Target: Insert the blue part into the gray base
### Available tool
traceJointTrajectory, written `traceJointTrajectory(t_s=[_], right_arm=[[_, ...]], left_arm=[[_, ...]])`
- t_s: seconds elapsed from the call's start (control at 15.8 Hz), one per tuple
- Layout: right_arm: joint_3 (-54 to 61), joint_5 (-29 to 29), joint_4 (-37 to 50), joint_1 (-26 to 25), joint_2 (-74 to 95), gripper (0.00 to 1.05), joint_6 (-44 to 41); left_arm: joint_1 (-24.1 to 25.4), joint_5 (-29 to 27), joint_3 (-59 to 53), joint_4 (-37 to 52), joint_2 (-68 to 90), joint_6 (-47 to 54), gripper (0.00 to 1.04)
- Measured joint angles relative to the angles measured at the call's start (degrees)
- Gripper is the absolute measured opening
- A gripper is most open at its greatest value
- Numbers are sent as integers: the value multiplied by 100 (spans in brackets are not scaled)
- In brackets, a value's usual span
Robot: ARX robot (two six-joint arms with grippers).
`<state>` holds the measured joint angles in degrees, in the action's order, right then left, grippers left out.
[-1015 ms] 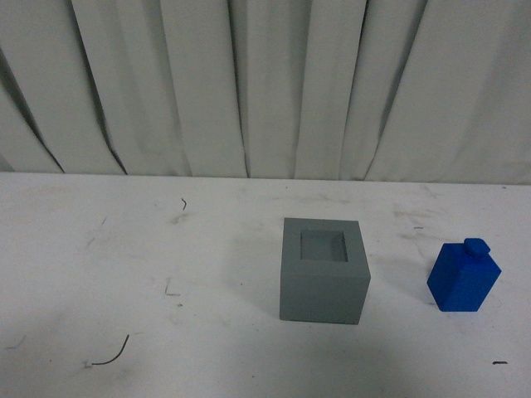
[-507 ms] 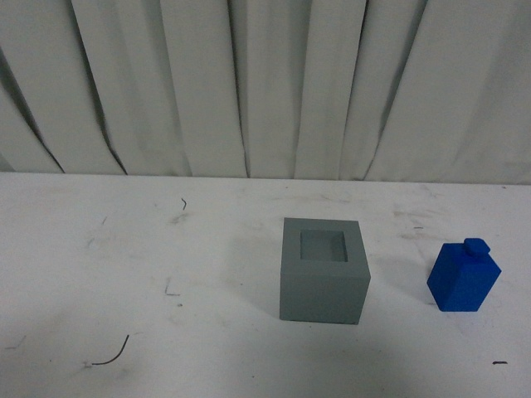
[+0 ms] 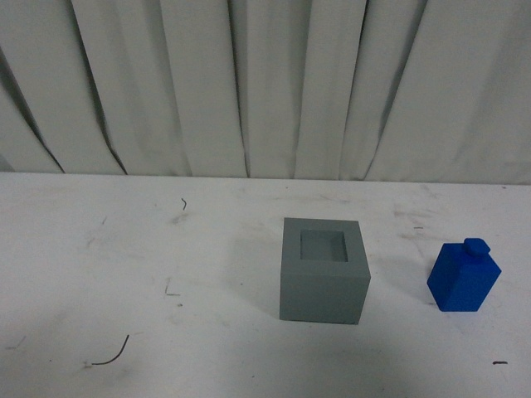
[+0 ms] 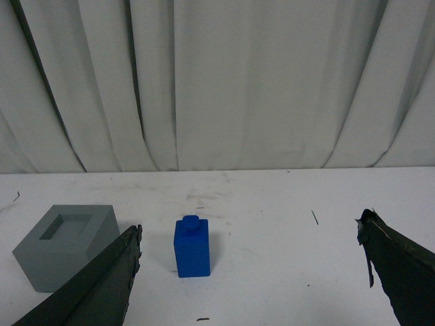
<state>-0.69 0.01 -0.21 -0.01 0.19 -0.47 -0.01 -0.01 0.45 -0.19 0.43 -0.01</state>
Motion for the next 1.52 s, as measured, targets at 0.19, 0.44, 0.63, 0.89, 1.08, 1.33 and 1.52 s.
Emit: traceJointTrajectory(t_s=[0.19, 0.44, 0.63, 0.89, 1.08, 1.33, 1.52], right_arm=[[0, 0, 0, 0, 0, 98, 0], [0, 0, 0, 0, 0, 98, 0], [0, -26, 74, -17, 31, 98, 2], [-20, -437, 1716, -356, 1486, 98, 0], [-1974, -975, 5383, -452, 6251, 98, -348], [-4430, -1523, 4389, -487, 9149, 98, -1244], [-6002, -2568, 2424, -435, 9798, 98, -2649]], left_arm=[[0, 0, 0, 0, 0, 0, 98], [0, 0, 0, 0, 0, 0, 98], [0, 0, 0, 0, 0, 0, 98], [0, 0, 0, 0, 0, 0, 98], [0, 0, 0, 0, 0, 0, 98], [0, 0, 0, 0, 0, 0, 98], [0, 0, 0, 0, 0, 0, 98]])
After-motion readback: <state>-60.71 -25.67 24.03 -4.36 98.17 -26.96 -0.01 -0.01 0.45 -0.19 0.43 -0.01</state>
